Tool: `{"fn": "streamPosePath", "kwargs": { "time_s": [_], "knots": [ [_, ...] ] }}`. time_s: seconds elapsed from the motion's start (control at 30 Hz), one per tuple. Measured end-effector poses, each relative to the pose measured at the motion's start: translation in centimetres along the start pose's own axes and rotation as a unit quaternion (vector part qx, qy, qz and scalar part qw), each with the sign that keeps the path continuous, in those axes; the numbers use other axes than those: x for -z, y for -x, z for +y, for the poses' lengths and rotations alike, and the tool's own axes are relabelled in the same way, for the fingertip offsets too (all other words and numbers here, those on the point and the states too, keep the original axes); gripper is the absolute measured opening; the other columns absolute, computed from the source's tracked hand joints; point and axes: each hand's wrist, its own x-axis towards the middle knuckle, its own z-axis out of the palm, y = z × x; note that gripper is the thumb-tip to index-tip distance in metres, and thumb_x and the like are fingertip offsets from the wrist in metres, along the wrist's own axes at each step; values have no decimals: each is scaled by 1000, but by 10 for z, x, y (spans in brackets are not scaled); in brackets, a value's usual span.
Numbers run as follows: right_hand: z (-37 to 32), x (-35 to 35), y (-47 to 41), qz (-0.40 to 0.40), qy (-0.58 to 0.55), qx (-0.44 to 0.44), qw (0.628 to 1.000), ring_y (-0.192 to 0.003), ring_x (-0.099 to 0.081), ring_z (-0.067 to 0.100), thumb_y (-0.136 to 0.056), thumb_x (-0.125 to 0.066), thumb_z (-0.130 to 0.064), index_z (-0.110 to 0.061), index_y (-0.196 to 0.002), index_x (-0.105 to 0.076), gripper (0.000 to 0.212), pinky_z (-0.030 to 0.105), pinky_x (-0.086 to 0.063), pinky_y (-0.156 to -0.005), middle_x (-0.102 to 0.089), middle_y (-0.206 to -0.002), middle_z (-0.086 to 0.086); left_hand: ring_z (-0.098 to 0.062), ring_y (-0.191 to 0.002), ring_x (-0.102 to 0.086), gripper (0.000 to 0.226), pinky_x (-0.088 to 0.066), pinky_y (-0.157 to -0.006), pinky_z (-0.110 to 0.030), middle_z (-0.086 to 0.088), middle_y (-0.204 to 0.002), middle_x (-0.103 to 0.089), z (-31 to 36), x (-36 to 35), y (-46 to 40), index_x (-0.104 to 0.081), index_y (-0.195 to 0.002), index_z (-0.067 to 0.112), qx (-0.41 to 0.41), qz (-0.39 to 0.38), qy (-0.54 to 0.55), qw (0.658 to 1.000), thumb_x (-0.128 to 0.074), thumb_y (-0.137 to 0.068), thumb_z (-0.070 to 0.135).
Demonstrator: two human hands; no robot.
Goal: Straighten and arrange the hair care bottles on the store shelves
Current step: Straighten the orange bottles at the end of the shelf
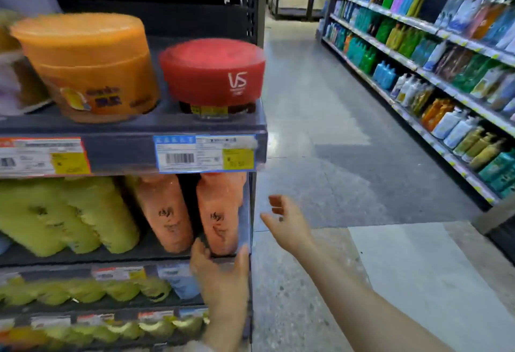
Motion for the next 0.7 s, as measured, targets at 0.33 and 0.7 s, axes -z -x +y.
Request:
{"fn": "streamPosePath", "kwargs": {
  "time_s": [0.33, 0.7],
  "knots": [
    [-19, -16, -56, -109, 10, 76, 991, -113, -53, 20, -75, -72, -17, -10, -125, -45, 57, 32, -43, -95, -54, -123, 6, -17, -105, -57, 64, -47, -85, -34, -3, -118, -58, -4, -15, -18, -45, -125, 20, -41, 32, -41, 998, -78, -70, 23],
    [-6, -38, -83, -164, -8, 140, 976, -106, -50, 29, -68, -63, -13, -7, -120, -46, 55, 28, -40, -80, -46, -119, 15, -11, -102, -62, 61, -51, -88, -38, 5, -113, -64, -9, -29, -20, -47, -116, 37, -4, 103, -39, 994, -81, -67, 32]
  ]
}}
